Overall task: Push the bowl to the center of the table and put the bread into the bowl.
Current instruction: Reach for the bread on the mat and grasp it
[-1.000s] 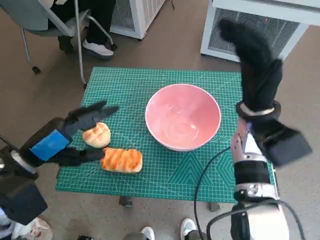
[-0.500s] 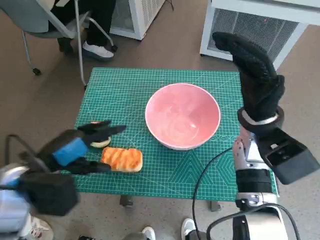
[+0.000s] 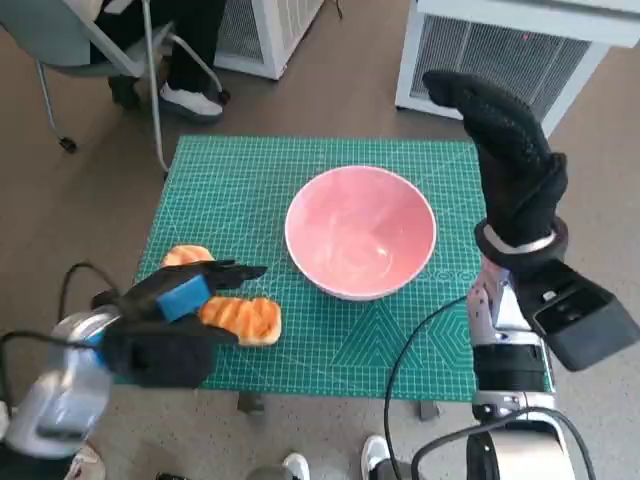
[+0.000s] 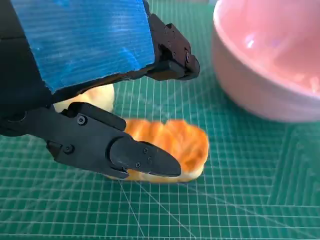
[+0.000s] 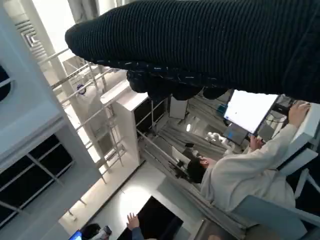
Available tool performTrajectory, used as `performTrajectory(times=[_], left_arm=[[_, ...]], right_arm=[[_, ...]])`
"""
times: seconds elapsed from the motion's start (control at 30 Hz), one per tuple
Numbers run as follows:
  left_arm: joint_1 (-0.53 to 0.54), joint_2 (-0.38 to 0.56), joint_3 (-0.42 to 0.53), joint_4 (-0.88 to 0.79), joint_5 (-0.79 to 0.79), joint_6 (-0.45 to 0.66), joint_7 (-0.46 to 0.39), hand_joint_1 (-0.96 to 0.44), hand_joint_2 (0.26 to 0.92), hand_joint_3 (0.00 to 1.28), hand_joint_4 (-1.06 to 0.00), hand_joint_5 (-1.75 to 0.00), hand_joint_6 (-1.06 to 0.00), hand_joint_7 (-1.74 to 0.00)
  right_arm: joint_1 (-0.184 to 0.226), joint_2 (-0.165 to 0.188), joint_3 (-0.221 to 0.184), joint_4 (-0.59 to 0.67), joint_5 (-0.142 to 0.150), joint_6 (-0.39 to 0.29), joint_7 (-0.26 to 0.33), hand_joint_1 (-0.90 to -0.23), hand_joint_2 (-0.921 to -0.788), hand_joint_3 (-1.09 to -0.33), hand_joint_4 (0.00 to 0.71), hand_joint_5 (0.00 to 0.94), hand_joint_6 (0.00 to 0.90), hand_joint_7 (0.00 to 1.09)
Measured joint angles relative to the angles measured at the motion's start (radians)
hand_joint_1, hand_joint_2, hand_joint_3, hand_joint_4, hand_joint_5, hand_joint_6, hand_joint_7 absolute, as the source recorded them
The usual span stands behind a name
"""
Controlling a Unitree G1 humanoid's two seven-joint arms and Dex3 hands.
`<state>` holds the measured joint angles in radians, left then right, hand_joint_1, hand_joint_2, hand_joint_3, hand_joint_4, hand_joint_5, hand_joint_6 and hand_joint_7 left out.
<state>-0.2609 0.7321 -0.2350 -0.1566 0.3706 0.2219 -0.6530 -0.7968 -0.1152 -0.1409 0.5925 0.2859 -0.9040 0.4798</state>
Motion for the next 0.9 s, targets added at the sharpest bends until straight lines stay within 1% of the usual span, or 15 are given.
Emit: performTrajectory(times=[0.2, 0.33, 0.47, 0.53, 0.57, 0.6, 0.63, 0.67, 0.7, 0.73, 0.77, 0.8, 0.83, 0.87, 0.9], left_arm=[[-0.023, -0.036, -0.055, 0.038, 0.053, 0.053, -0.01, -0.33, 0.84, 0.0, -0.33, 0.0, -0.43, -0.05], [-0.032, -0.051, -0.084, 0.063, 0.075, 0.075, -0.015, -0.32, 0.839, 0.0, -0.36, -0.01, -0.43, -0.06], [-0.046, -0.064, -0.102, 0.078, 0.102, 0.08, -0.012, -0.32, 0.844, 0.0, -0.42, -0.04, -0.46, -0.08], [-0.051, -0.068, -0.109, 0.087, 0.109, 0.08, -0.01, -0.31, 0.846, 0.0, -0.49, -0.07, -0.47, -0.12], [-0.053, -0.071, -0.112, 0.092, 0.114, 0.08, -0.008, -0.29, 0.844, 0.0, -0.53, -0.22, -0.45, -0.27], [-0.055, -0.073, -0.115, 0.096, 0.119, 0.079, -0.005, -0.28, 0.843, 0.0, -0.52, -0.32, -0.43, -0.35], [-0.056, -0.074, -0.117, 0.101, 0.125, 0.076, -0.002, -0.27, 0.842, 0.01, -0.49, -0.58, -0.41, -0.55], [-0.057, -0.075, -0.119, 0.104, 0.128, 0.074, 0.002, -0.26, 0.842, 0.01, -0.47, -0.76, -0.39, -0.69], [-0.057, -0.076, -0.12, 0.107, 0.13, 0.071, 0.005, -0.25, 0.842, 0.01, -0.46, -0.82, -0.38, -0.74], [-0.057, -0.077, -0.12, 0.109, 0.134, 0.068, 0.012, -0.16, 0.87, 0.06, -0.52, -0.99, -0.42, -0.92], [-0.056, -0.077, -0.12, 0.111, 0.136, 0.063, 0.017, -0.11, 0.856, 0.14, -0.57, -1.1, -0.47, -1.03], [-0.055, -0.077, -0.117, 0.111, 0.136, 0.058, 0.023, -0.08, 0.851, 0.17, -0.58, -1.14, -0.48, -1.07], [-0.054, -0.077, -0.114, 0.111, 0.136, 0.054, 0.026, -0.05, 0.801, 0.29, -0.6, -1.23, -0.52, -1.11], [-0.052, -0.077, -0.109, 0.111, 0.135, 0.048, 0.029, -0.04, 0.783, 0.33, -0.61, -1.26, -0.53, -1.12], [-0.049, -0.077, -0.103, 0.11, 0.131, 0.039, 0.032, -0.03, 0.749, 0.4, -0.63, -1.29, -0.55, -1.14]], right_arm=[[0.002, 0.0, 0.0, -0.003, -0.006, 0.007, -0.007, -0.556, -0.921, -0.817, 0.22, 0.039, -0.001, 0.58], [0.008, 0.0, 0.0, -0.008, -0.015, 0.007, -0.016, -0.551, -0.921, -0.822, 0.218, 0.041, -0.001, 0.58], [0.016, 0.0, 0.001, -0.014, -0.018, 0.007, -0.028, -0.549, -0.921, -0.823, 0.217, 0.043, -0.001, 0.58], [0.019, 0.0, 0.002, -0.017, -0.019, 0.007, -0.032, -0.548, -0.921, -0.823, 0.217, 0.044, -0.001, 0.58], [0.02, 0.0, 0.002, -0.019, -0.02, 0.007, -0.033, -0.547, -0.921, -0.824, 0.215, 0.044, -0.001, 0.58], [0.021, 0.0, 0.003, -0.021, -0.02, 0.007, -0.036, -0.546, -0.921, -0.824, 0.215, 0.045, -0.001, 0.59], [0.022, 0.0, 0.003, -0.024, -0.022, 0.007, -0.038, -0.546, -0.921, -0.825, 0.214, 0.045, -0.001, 0.59], [0.023, 0.0, 0.004, -0.025, -0.024, 0.007, -0.04, -0.546, -0.921, -0.825, 0.213, 0.045, -0.001, 0.59], [0.023, 0.0, 0.005, -0.027, -0.026, 0.007, -0.042, -0.546, -0.921, -0.825, 0.212, 0.045, -0.001, 0.59], [0.024, 0.0, 0.005, -0.028, -0.028, 0.007, -0.044, -0.546, -0.921, -0.825, 0.212, 0.046, -0.001, 0.58], [0.024, 0.0, 0.006, -0.028, -0.033, 0.007, -0.046, -0.546, -0.921, -0.825, 0.212, 0.047, -0.001, 0.58], [0.024, 0.0, 0.007, -0.028, -0.038, 0.007, -0.047, -0.546, -0.921, -0.825, 0.212, 0.047, -0.001, 0.58], [0.025, -0.001, 0.007, -0.028, -0.042, 0.007, -0.048, -0.546, -0.921, -0.825, 0.211, 0.048, -0.001, 0.58], [0.025, -0.001, 0.007, -0.028, -0.046, 0.007, -0.049, -0.546, -0.921, -0.825, 0.211, 0.048, -0.001, 0.58], [0.026, -0.001, 0.007, -0.028, -0.048, 0.007, -0.051, -0.546, -0.921, -0.824, 0.21, 0.049, -0.001, 0.58]])
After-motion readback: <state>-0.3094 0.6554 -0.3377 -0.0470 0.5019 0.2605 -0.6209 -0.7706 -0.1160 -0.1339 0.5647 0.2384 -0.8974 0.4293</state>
